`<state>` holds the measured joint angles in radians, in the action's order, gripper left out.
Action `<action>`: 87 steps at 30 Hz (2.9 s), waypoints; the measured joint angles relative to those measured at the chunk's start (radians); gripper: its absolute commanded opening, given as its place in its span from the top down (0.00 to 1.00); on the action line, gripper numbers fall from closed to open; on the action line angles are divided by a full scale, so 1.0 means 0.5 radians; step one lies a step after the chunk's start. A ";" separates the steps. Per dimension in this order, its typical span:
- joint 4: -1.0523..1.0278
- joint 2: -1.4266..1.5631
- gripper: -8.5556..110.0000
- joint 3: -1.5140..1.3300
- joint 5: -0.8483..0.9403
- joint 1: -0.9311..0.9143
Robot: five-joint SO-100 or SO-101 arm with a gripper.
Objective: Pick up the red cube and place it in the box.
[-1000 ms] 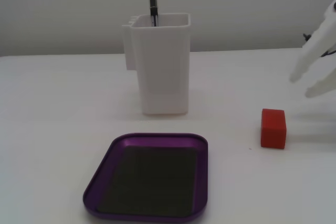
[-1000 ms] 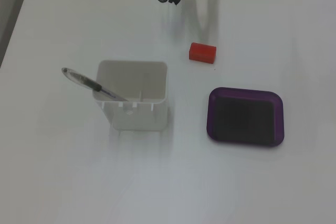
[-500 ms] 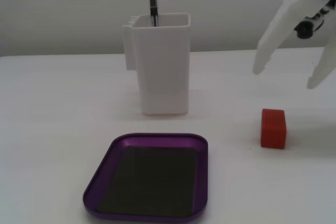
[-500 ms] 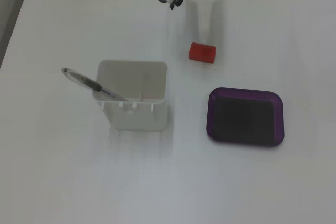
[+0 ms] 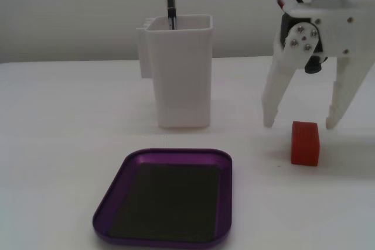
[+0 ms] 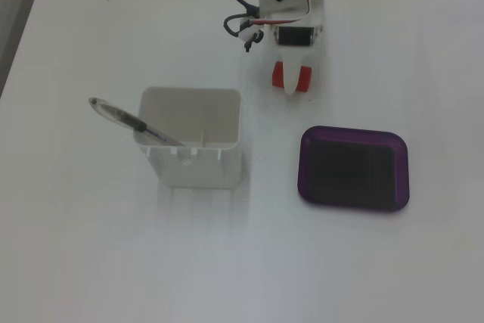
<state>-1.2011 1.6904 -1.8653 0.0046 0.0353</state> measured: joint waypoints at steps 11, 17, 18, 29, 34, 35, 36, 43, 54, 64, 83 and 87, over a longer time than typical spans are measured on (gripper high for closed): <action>0.230 -0.003 0.73 -0.258 -0.058 0.000; 0.347 -0.003 0.73 -0.310 -0.058 -0.003; 0.368 -0.003 0.73 -0.310 -0.058 0.000; 0.414 -0.009 0.93 -0.310 -0.055 -0.003; 0.411 -0.009 0.93 -0.310 -0.064 0.006; 0.387 -0.009 0.93 -0.310 -0.064 0.015; 0.334 -0.009 0.93 -0.310 -0.061 0.028; 0.117 0.414 0.93 -0.101 -0.049 0.279; 0.264 0.709 0.93 0.003 0.135 0.736; 0.430 -0.166 0.93 0.681 -0.067 0.736; -0.058 -1.071 0.93 1.562 -0.380 0.341; -0.058 -1.071 0.93 1.565 -0.380 0.322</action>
<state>-1.2303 1.1551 -1.0830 -0.1856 0.1963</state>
